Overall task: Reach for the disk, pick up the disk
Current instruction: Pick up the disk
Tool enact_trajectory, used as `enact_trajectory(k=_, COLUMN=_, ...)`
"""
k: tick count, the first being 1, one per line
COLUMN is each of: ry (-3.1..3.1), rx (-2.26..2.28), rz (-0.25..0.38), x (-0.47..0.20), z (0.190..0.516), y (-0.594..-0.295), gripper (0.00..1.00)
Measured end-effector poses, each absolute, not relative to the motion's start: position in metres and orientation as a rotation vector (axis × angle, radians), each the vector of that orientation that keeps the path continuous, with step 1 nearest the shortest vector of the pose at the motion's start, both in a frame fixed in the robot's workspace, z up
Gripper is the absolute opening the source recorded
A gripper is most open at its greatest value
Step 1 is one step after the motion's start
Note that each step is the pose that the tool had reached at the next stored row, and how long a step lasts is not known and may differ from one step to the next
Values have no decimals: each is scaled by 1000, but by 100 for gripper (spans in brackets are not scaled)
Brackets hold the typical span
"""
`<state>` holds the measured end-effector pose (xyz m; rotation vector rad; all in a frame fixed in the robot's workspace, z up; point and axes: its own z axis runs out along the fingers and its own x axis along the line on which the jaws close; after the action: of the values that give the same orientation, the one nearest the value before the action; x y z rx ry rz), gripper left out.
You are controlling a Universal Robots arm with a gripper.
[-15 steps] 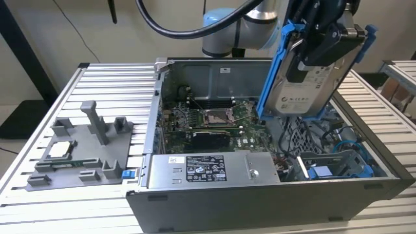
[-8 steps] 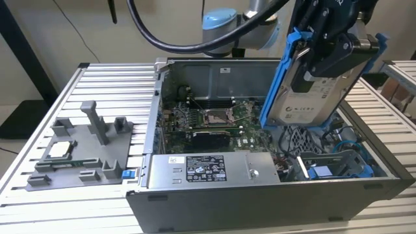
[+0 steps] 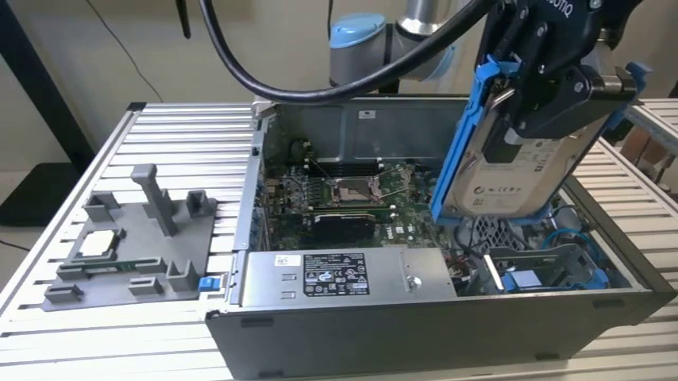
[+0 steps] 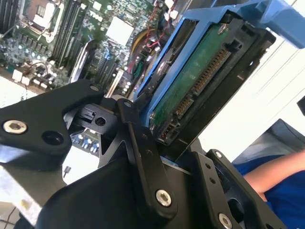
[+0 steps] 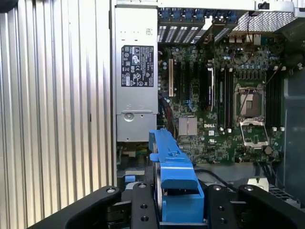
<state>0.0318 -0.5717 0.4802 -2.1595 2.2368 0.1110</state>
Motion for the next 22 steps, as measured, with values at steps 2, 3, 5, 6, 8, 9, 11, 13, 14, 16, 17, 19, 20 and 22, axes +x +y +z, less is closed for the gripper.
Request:
enact_trajectory(k=2, ry=2237, rx=-2158, rz=85, x=31, z=479, y=-572, gripper=0)
enact_trajectory(k=3, ry=2238, rx=-2155, rz=76, x=31, z=479, y=-573, gripper=0)
enact_trajectory(k=5, ry=2247, rx=-2146, rz=69, x=31, z=478, y=-574, gripper=0)
enact_trajectory(k=6, ry=2251, rx=-2142, rz=68, x=31, z=478, y=-574, gripper=0)
enact_trajectory(k=8, ry=2256, rx=-2138, rz=67, x=33, z=478, y=-574, gripper=0)
enact_trajectory(k=9, ry=2256, rx=-2137, rz=68, x=34, z=477, y=-574, gripper=0)
enact_trajectory(k=11, ry=2257, rx=-2136, rz=68, x=39, z=477, y=-574, gripper=0)
enact_trajectory(k=13, ry=2256, rx=-2136, rz=68, x=46, z=477, y=-574, gripper=0)
enact_trajectory(k=14, ry=2257, rx=-2136, rz=68, x=49, z=477, y=-574, gripper=0)
enact_trajectory(k=16, ry=2257, rx=-2136, rz=68, x=56, z=477, y=-574, gripper=0)
enact_trajectory(k=17, ry=2257, rx=-2136, rz=68, x=59, z=476, y=-574, gripper=0)
enact_trajectory(k=19, ry=2257, rx=-2136, rz=68, x=65, z=476, y=-575, gripper=0)
enact_trajectory(k=20, ry=2257, rx=-2136, rz=68, x=68, z=476, y=-575, gripper=0)
enact_trajectory(k=22, ry=2257, rx=-2136, rz=68, x=74, z=475, y=-577, gripper=0)
